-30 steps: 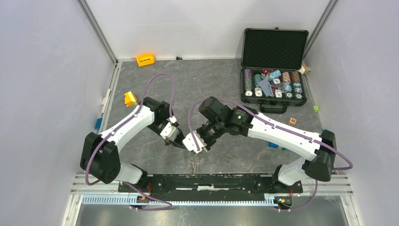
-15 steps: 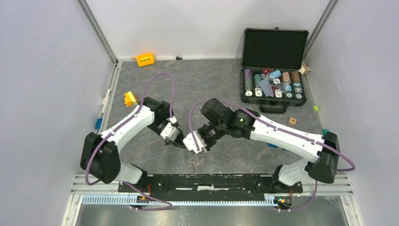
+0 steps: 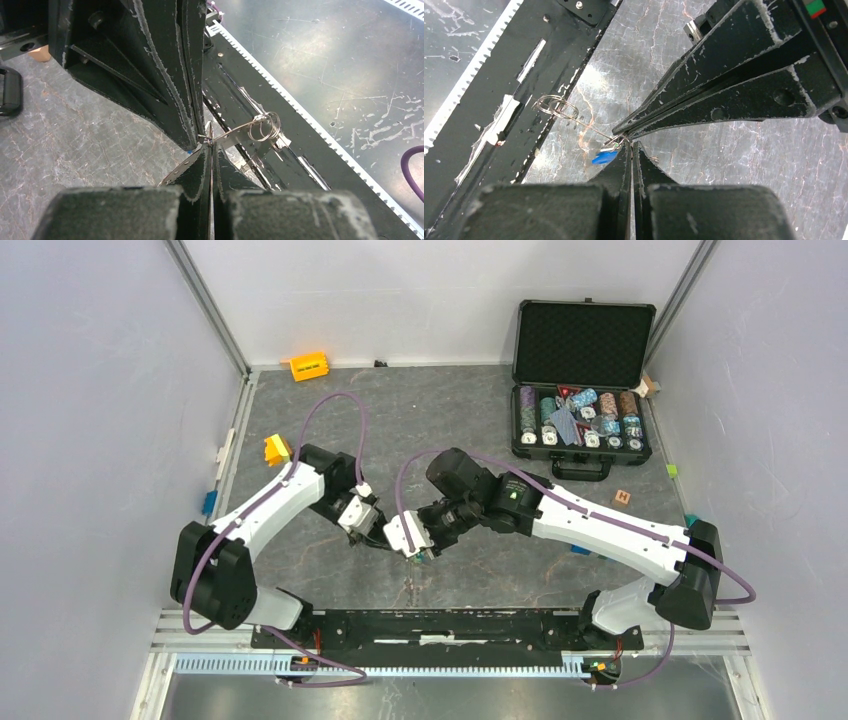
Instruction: Put the keys on the keyring
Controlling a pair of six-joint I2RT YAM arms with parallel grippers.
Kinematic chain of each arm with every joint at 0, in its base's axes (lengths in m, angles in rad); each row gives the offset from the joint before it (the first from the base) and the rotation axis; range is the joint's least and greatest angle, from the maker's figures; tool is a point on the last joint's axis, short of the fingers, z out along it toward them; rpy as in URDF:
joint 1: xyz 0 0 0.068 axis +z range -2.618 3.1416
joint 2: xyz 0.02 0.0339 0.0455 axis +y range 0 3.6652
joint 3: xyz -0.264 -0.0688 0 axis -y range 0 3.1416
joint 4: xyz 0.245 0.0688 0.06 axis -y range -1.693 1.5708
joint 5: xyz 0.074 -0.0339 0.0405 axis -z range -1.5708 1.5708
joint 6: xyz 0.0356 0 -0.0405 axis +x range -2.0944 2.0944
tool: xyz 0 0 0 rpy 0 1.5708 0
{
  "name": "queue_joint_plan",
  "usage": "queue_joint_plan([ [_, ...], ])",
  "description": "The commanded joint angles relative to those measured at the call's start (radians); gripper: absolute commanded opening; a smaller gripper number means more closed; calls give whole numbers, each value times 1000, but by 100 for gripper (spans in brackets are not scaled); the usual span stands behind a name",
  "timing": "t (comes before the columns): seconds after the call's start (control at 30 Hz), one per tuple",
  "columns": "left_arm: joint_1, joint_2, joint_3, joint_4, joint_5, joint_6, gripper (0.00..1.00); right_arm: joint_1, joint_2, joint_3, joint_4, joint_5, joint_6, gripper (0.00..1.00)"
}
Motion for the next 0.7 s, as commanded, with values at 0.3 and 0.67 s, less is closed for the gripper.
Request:
queue_joint_plan([
  [0.3,49,-13,74,-110,168,293,2,-17,33,8,110,129,177,0],
  [0.67,90,9,94,-111,200,242,2,-23,52,8,158,226,285,0],
])
